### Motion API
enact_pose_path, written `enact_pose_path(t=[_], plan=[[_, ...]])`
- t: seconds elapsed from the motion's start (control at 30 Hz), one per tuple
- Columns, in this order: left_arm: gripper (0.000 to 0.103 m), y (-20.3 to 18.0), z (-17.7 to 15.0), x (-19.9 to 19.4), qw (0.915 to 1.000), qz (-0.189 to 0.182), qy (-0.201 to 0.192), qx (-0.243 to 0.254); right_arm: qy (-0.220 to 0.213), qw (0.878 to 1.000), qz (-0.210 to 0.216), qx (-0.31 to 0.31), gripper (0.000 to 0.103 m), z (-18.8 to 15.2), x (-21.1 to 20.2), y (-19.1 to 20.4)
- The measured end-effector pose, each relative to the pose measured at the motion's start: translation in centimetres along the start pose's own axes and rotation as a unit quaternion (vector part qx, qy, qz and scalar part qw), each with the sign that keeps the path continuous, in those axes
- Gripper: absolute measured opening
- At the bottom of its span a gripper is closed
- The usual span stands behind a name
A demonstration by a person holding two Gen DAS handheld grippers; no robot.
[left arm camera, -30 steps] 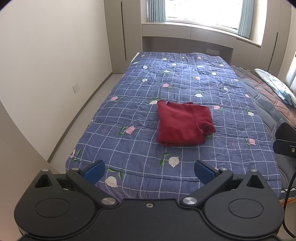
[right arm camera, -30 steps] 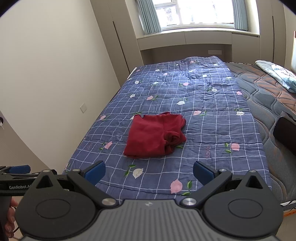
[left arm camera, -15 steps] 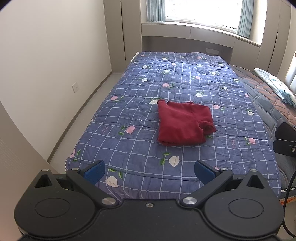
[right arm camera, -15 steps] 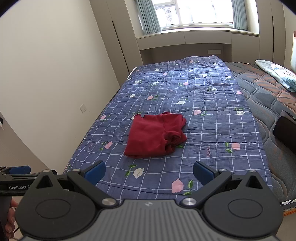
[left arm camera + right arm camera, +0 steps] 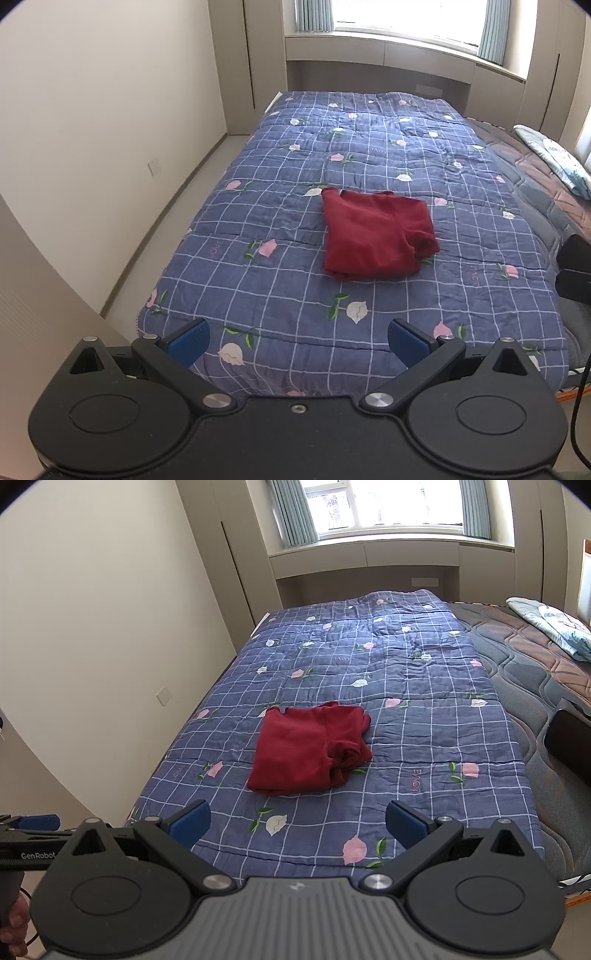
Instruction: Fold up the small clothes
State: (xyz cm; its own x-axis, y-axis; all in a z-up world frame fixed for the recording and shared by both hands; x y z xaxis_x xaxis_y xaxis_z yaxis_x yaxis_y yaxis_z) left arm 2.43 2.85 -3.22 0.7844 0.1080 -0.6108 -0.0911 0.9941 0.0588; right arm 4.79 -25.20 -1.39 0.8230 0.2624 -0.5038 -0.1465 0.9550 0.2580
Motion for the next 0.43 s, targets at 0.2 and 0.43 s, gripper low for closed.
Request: enact_pose_path(t=[0.2, 0.43], plan=[[0.102, 0.46, 0.22, 0.27, 1.0000, -0.008, -0.001, 0.001, 0.000, 1.000, -0.007, 0.000, 0.103, 0.04, 0.20, 0.49], [0.102, 0.74, 0.22, 0.57, 0.9999, -0.011, 0.002, 0.003, 0.003, 1.000, -0.011, 0.003, 0.103, -0.09, 0.51, 0.97]])
Point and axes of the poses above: each gripper's, at about its wrist camera, not at the fingertips, and x roughly the way its jaws point, y to its left, z to its top, the point moved 4 cm from there along x, roughly the way its jaws point, and after that the axes turned 11 degrees about -y, right-handed, at the moved point
